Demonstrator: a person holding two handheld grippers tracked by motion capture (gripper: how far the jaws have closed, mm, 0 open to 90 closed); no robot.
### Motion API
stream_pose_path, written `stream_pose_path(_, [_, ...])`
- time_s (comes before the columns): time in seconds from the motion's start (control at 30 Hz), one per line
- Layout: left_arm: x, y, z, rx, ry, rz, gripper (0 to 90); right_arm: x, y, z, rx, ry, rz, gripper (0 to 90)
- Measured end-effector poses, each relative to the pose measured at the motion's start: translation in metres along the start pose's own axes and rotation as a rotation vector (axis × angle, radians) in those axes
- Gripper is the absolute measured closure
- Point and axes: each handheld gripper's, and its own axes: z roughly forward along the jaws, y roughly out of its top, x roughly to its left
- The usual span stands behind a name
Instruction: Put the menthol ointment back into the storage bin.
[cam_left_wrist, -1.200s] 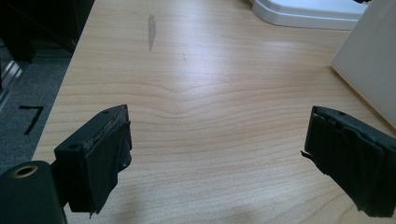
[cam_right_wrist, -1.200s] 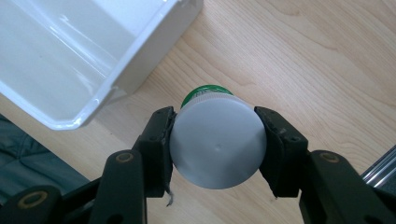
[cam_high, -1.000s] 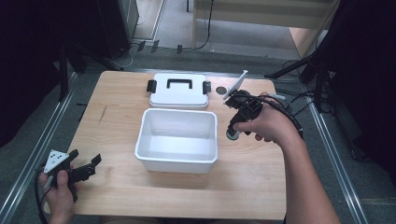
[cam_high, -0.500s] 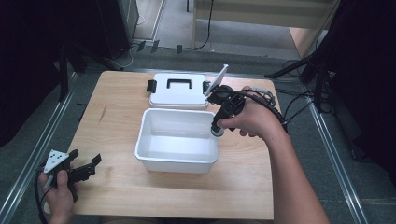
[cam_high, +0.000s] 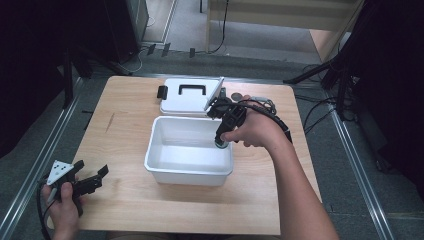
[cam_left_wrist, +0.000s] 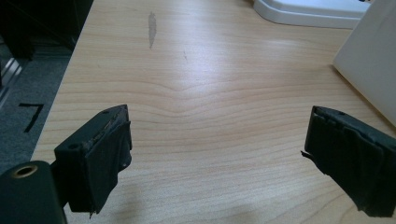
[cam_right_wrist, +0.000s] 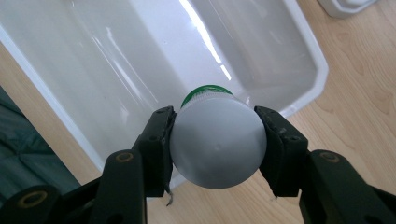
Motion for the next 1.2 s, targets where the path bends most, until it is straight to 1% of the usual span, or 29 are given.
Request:
stream_pose_path(0.13, [0.0, 0.0, 0.0, -0.001, -0.001, -0.001, 8.2, 0.002, 0.002, 0.012, -0.003, 0.015, -0.03, 51.4])
stream_pose_path(0.3, [0.0, 0.0, 0.0, 0.0, -0.002, -0.002, 8.2, 0.004, 0.001, 0.028, 0.01, 0.016, -0.069, 51.4])
stream_pose_path(0.37, [0.0, 0.0, 0.0, 0.001, -0.003, -0.001, 8.2, 0.005, 0.001, 0.035, 0.005, 0.02, -0.079, 51.4])
stream_pose_path(0.4, [0.0, 0.0, 0.0, 0.001, -0.003, -0.001, 8.2, 0.005, 0.001, 0.038, 0.003, 0.024, -0.09, 51.4])
stream_pose_path(0.73, [0.0, 0.0, 0.0, -0.001, -0.004, -0.004, 8.2, 0.01, 0.003, 0.068, 0.036, 0.018, -0.139, 51.4])
stream_pose_path(0.8, [0.0, 0.0, 0.0, -0.001, -0.005, -0.004, 8.2, 0.01, 0.003, 0.07, 0.032, 0.019, -0.143, 51.4])
stream_pose_path(0.9, [0.0, 0.0, 0.0, 0.0, -0.005, -0.004, 8.2, 0.012, 0.004, 0.075, 0.041, 0.023, -0.145, 51.4])
stream_pose_path(1.0, [0.001, 0.0, 0.0, 0.001, -0.006, -0.004, 8.2, 0.013, 0.006, 0.079, 0.042, 0.027, -0.159, 51.4])
stream_pose_path(1.1, [0.0, 0.0, 0.0, 0.001, -0.006, -0.003, 8.2, 0.014, 0.006, 0.082, 0.043, 0.032, -0.156, 51.4])
stream_pose_path(1.2, [0.001, 0.0, 0.0, 0.002, -0.007, -0.003, 8.2, 0.015, 0.006, 0.085, 0.047, 0.028, -0.163, 51.3])
